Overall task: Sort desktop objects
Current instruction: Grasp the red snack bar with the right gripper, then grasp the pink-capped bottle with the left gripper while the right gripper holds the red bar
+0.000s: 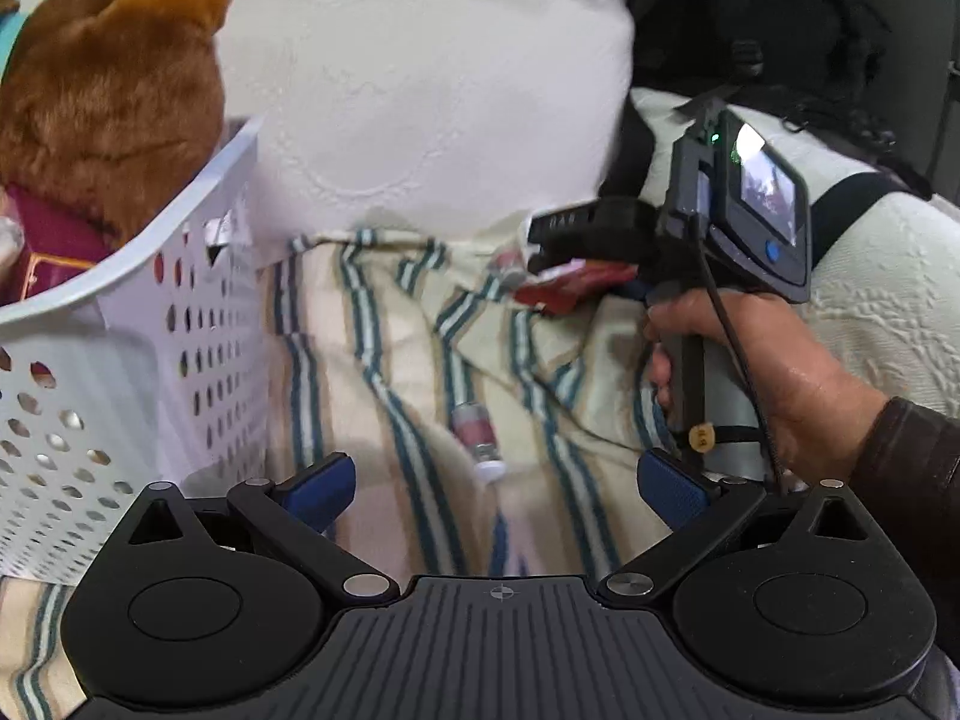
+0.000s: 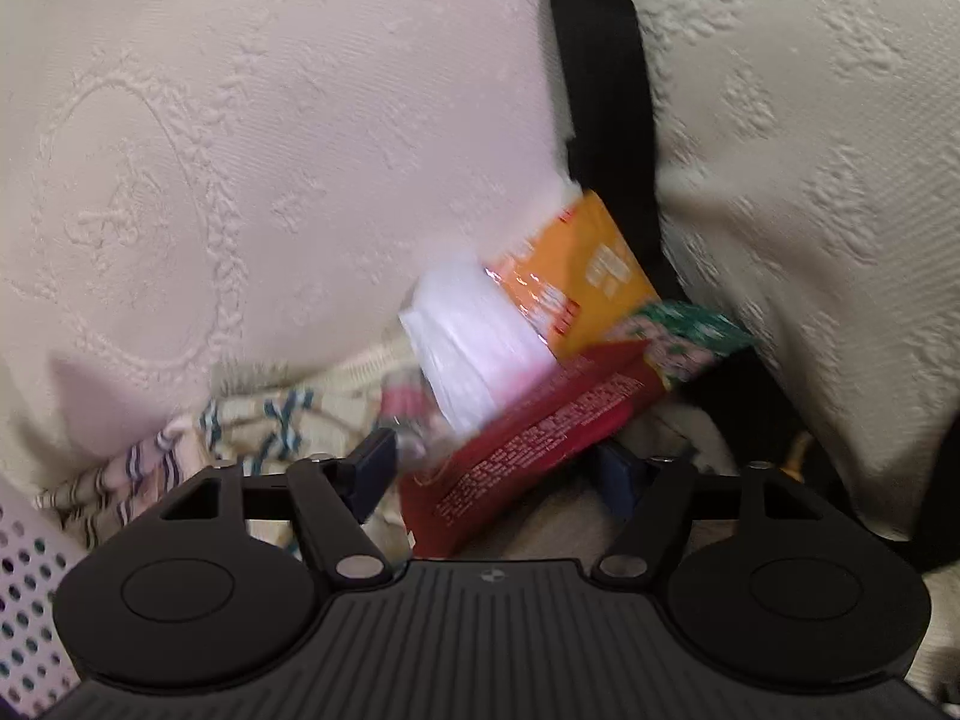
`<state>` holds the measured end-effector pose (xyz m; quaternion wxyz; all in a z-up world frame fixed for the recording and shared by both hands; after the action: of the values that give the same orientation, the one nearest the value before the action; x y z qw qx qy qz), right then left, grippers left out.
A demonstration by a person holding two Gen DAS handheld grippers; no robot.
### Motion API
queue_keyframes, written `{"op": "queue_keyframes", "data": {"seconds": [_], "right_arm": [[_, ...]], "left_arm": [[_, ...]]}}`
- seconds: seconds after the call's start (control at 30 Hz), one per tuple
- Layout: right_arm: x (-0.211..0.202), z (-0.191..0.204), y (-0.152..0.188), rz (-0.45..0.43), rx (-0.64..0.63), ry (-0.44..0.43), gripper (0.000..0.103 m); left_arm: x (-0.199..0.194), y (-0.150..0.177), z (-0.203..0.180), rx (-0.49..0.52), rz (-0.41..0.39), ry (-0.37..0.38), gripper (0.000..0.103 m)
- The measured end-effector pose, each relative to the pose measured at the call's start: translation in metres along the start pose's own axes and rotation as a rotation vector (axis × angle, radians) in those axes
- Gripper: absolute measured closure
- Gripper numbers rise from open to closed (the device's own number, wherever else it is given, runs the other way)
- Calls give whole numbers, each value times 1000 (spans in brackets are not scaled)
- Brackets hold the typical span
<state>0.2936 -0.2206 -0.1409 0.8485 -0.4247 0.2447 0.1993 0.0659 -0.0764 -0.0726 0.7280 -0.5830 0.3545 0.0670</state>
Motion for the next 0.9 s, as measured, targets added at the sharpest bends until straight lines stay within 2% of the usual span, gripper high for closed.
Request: {"op": "queue_keyframes", "data": {"seconds": [0.03,0.07,0.1,0.13,0.2,0.23,0.3,0.4,0.5,0.63,0.73,0.83,0.9], "right_arm": [[3,1,2,1,4,-14,15],[5,-1,4,4,1,-8,16],[6,-4,5,-5,0,10,26],[4,-8,5,-11,0,35,48],[1,-16,2,-18,5,55,66],[-2,-19,2,-13,14,64,72],[-14,-22,5,-6,33,61,77],[-50,-24,14,6,92,-19,83],[-112,-18,32,-21,68,-113,87],[-183,-23,74,14,39,-214,88],[-208,-29,110,71,37,-225,88],[-214,-38,138,128,-40,-174,89],[-217,-51,150,163,-26,-148,88]], "left_arm": [[1,1,3,7,0,-13,0],[0,2,4,10,0,-22,0],[-1,2,5,8,2,-27,0],[-3,2,7,0,6,-27,0],[-2,1,9,-15,10,-17,0],[-4,2,9,-19,13,-19,0],[-9,3,10,-4,12,-31,0],[-17,5,15,15,14,-75,0],[-25,2,21,-11,1,-89,0],[-20,0,27,-43,11,-127,0],[-8,2,28,-96,41,-137,0],[1,0,24,-115,53,-146,0],[8,-5,19,-110,55,-139,0]]}}
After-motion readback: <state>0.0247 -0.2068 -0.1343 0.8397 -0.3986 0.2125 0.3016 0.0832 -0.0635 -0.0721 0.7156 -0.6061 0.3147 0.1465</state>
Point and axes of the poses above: each gripper's, at about its wrist camera, not at the fingertips, and x roughly the way its jaws point, z to its left, y to its underside, the point moved 10 cm from there along x, roughly the way its jaws point, and after that the axes turned 14 degrees about x, right-handed, at the moved point
